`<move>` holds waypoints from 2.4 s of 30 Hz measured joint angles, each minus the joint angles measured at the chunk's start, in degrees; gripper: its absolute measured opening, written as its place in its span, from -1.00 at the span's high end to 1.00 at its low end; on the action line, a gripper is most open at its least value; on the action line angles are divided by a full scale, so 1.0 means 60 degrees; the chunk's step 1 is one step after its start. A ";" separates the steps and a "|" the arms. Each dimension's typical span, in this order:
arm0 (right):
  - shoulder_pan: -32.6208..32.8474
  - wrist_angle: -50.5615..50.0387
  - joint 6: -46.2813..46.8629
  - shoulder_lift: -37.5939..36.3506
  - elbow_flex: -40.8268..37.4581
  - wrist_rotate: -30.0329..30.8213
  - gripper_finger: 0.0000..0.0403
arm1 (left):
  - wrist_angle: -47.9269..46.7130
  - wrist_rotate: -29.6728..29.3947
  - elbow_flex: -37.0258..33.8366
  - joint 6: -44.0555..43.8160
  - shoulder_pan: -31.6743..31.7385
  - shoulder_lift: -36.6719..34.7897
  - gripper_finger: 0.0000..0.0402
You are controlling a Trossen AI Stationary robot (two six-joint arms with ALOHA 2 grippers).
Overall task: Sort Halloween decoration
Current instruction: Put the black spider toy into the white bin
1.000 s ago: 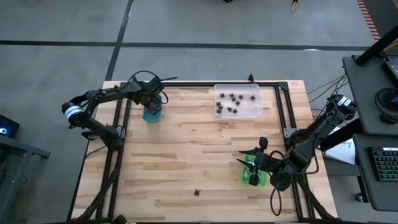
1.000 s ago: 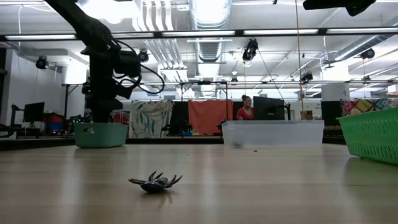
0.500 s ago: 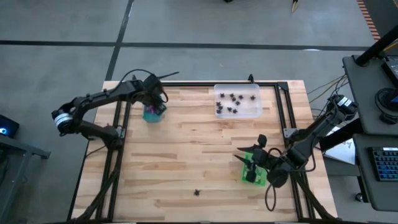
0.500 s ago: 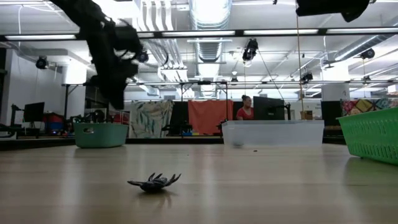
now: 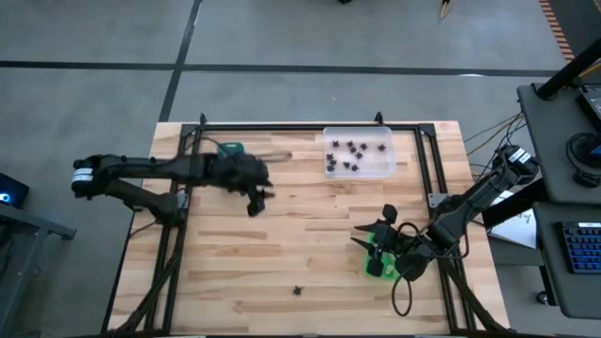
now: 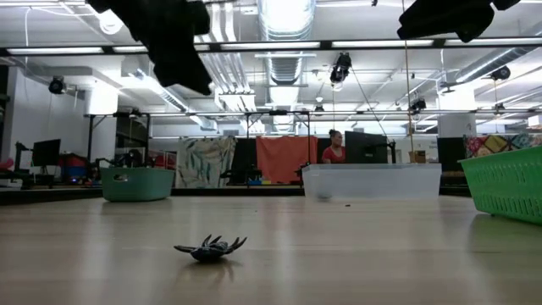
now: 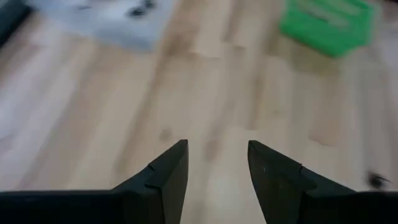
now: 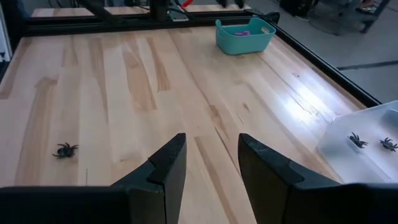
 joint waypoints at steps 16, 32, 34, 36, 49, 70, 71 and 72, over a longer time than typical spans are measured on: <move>0.0000 -0.0011 -0.0419 -0.0004 0.0000 -0.0564 0.32 | 0.3528 -0.0755 -0.0018 -0.0843 -0.4563 0.2445 0.25; 0.0029 -0.0011 -0.0302 -0.0004 0.0000 -0.1106 0.32 | 0.5676 -0.0809 0.0052 -0.0974 -0.5532 0.5090 -0.03; 0.0079 -0.0017 -0.0092 -0.0004 0.0000 -0.1256 0.32 | 0.5686 -0.0819 0.0132 -0.0985 -0.5650 0.5314 -0.03; 0.0161 -0.0009 0.0088 0.0022 0.0000 -0.1278 0.32 | 0.5730 -0.0959 0.0209 -0.1031 -0.5739 0.5522 -0.03; 0.0492 0.0697 0.0777 0.1183 0.0000 -0.1326 0.32 | 0.6600 -0.1060 0.0273 -0.1559 -0.5915 0.6421 0.05; 0.0488 0.0995 0.0765 0.1432 0.0000 -0.1242 0.32 | 0.7486 -0.1096 0.0291 -0.1983 -0.6206 0.7407 0.25; 0.0488 0.1002 0.0765 0.1432 0.0000 -0.1242 0.32 | 0.7470 -0.1092 0.0291 -0.1998 -0.6212 0.7404 0.27; 0.0488 0.1009 0.0765 0.1432 0.0000 -0.1242 0.32 | 0.7456 -0.1090 0.0291 -0.2039 -0.6216 0.7401 0.29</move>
